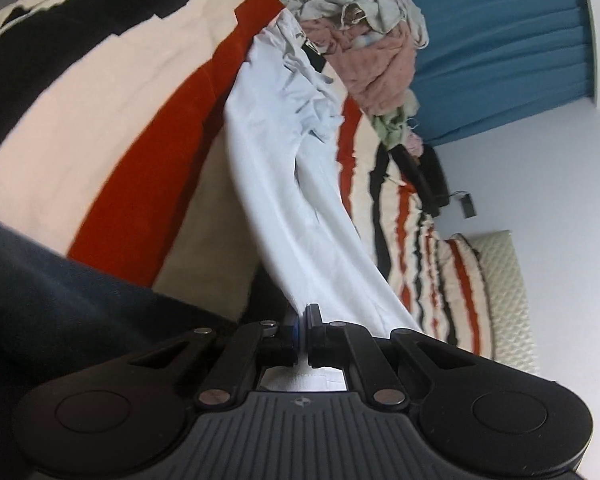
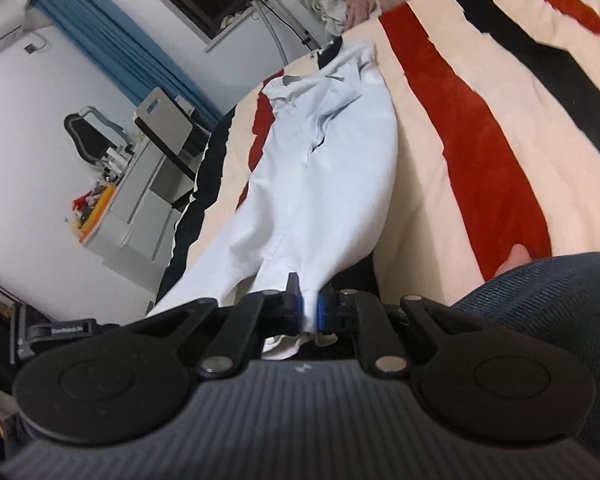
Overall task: Fold clothes
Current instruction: 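Fold the hem end toward the collar with both grippers, then release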
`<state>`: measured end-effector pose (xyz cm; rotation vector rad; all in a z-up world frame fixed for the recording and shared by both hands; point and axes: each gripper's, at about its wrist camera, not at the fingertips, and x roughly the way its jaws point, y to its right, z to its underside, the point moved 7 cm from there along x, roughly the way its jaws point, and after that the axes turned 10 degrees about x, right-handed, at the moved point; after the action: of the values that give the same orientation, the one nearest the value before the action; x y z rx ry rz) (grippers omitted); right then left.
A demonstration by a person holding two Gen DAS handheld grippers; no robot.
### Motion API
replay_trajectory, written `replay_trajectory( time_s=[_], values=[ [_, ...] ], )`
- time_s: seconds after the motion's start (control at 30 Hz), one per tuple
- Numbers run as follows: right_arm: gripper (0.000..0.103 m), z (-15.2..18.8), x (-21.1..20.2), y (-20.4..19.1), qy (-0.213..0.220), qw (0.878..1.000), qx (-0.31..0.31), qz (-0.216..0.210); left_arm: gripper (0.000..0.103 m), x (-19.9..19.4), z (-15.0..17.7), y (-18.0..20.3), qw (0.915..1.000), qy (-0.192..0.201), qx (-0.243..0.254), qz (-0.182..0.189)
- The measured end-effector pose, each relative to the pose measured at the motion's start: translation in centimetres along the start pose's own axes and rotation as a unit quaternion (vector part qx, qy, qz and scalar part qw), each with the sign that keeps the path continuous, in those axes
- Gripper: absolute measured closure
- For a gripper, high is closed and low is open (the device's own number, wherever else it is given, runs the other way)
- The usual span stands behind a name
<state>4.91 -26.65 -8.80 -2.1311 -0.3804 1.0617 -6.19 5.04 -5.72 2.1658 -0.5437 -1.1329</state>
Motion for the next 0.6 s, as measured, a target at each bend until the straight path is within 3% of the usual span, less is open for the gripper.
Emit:
replay_trajectory(
  time_s=[0.1,0.27,0.4,0.6],
  values=[
    [0.093,-2.1,1.7,-0.2,0.012,1.0,0.017,0.0,0.1,2.1,-3.3,0.5,0.9996,0.011,0.012,-0.021],
    [0.093,-9.1,7.1,-1.0,0.064,0.997,0.034,0.014,0.099,7.1,-12.2,2.8,0.9929,0.058,0.077,-0.069],
    [0.093,-13.9,12.4,-1.9,0.114,0.993,0.004,0.027,0.099,11.0,-19.1,3.9,0.9764,0.128,0.132,-0.113],
    [0.092,-18.1,18.7,-1.6,0.176,0.981,-0.072,0.043,0.099,16.3,-23.6,3.9,0.9439,0.207,0.205,-0.156]
  ],
)
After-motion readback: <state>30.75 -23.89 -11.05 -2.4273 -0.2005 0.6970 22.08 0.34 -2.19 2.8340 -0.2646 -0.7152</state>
